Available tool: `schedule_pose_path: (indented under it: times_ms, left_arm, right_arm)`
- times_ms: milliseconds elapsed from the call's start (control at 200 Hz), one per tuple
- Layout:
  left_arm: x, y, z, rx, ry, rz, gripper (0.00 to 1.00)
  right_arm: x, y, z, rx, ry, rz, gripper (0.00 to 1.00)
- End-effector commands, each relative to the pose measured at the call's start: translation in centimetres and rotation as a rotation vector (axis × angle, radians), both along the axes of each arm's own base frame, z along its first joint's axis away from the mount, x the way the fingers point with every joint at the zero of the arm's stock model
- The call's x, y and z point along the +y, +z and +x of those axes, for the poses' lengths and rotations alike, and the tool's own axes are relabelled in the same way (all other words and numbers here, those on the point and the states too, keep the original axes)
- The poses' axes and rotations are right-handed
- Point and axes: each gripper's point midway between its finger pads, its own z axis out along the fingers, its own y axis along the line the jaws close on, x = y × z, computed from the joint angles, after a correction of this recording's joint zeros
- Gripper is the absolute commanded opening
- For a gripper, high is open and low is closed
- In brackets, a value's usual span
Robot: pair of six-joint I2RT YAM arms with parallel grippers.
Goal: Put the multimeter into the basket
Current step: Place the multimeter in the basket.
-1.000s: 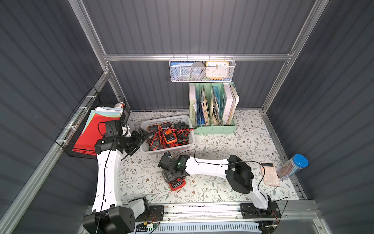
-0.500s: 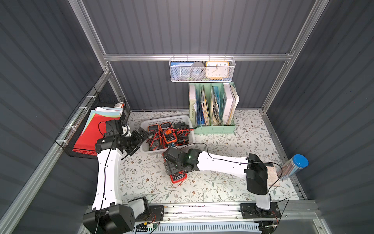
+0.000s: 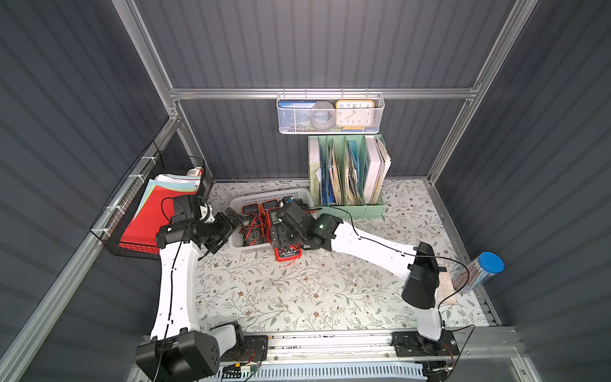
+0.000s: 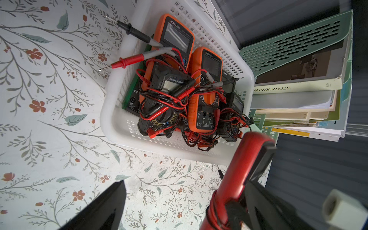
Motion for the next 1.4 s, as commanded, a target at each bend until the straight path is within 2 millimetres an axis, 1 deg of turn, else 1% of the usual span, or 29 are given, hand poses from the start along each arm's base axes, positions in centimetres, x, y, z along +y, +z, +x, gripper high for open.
schedule_pose_path:
  times_ms: [0, 90, 140, 180, 210, 265, 375, 425, 590, 735, 805, 890, 971, 1046, 1101, 1176, 1186, 1206, 1331, 1396]
  left_arm:
    - [0.3, -0.1, 0.2, -0.004, -0.004, 0.018, 0.99]
    - [0.3, -0.2, 0.1, 0.001, -0.005, 0.017, 0.99]
    - [0.3, -0.1, 0.1, -0.001, -0.004, 0.016, 0.99]
    - [0.2, -0.1, 0.0, -0.002, -0.003, 0.016, 0.99]
    - [0.3, 0.0, 0.0, -0.002, -0.003, 0.016, 0.99]
    - [0.3, 0.1, 0.0, -0.006, -0.002, 0.017, 0.99]
    - [0.2, 0.2, -0.1, -0.004, -0.005, 0.018, 0.99]
    - [0.2, 0.1, -0.2, -0.003, -0.005, 0.018, 0.99]
    - [0.2, -0.1, -0.2, 0.004, -0.004, 0.016, 0.99]
    - [0.2, -0.5, -0.3, 0.013, -0.002, 0.01, 0.99]
    - [0.2, -0.6, -0.3, 0.014, -0.001, 0.009, 0.99]
    - [0.1, -0.5, -0.3, 0.012, -0.002, 0.01, 0.99]
    - [0.1, -0.5, -0.4, 0.013, -0.002, 0.01, 0.99]
    - [0.1, -0.4, -0.4, 0.011, -0.001, 0.012, 0.99]
    - [0.1, -0.3, -0.4, 0.01, -0.002, 0.011, 0.99]
    - [0.2, -0.2, -0.4, 0.008, -0.001, 0.013, 0.99]
    - [0.5, -0.3, -0.4, 0.015, 0.011, 0.03, 0.99]
    - [0.6, -0.3, -0.4, 0.014, 0.014, 0.038, 0.99]
    - [0.7, -0.2, -0.3, 0.013, 0.016, 0.039, 0.99]
    - [0.6, -0.2, -0.4, 0.015, 0.017, 0.037, 0.99]
  right_arm:
    - [0.8, 1.9, 3.1, -0.065, -0.01, 0.02, 0.61]
    - [1.6, 1.9, 5.5, -0.093, -0.022, 0.022, 0.6]
    - [2.1, 1.6, 6.8, -0.107, -0.023, 0.025, 0.61]
    - [2.4, 0.8, 7.8, -0.114, -0.028, 0.014, 0.61]
    - [2.7, 0.8, 8.5, -0.126, -0.029, 0.015, 0.61]
    - [2.9, -0.1, 9.7, -0.135, -0.038, 0.01, 0.61]
    - [3.1, -2.1, 11.7, -0.142, -0.054, 0.003, 0.61]
    - [3.1, -2.7, 12.4, -0.145, -0.063, 0.008, 0.61]
    - [3.5, -4.7, 13.6, -0.139, -0.067, 0.016, 0.64]
    - [3.9, -6.1, 13.9, -0.114, -0.067, 0.028, 0.67]
    - [4.1, -6.8, 13.8, -0.096, -0.064, 0.034, 0.71]
    - [4.3, -6.9, 13.6, -0.087, -0.06, 0.04, 0.8]
    - [4.4, -6.7, 13.3, -0.087, -0.053, 0.037, 0.9]
    - [4.5, -5.9, 13.0, -0.102, -0.048, 0.039, 0.99]
    - [4.6, -5.2, 12.8, -0.112, -0.043, 0.043, 0.99]
    - [4.4, -3.7, 12.6, -0.129, -0.042, 0.058, 0.99]
    - [4.4, -3.5, 12.6, -0.132, -0.041, 0.062, 0.99]
    - [4.3, -3.0, 12.5, -0.138, -0.04, 0.066, 0.99]
    - [4.0, -0.5, 12.3, -0.172, -0.03, 0.088, 0.99]
    - [3.9, 0.5, 12.2, -0.187, -0.028, 0.095, 0.99]
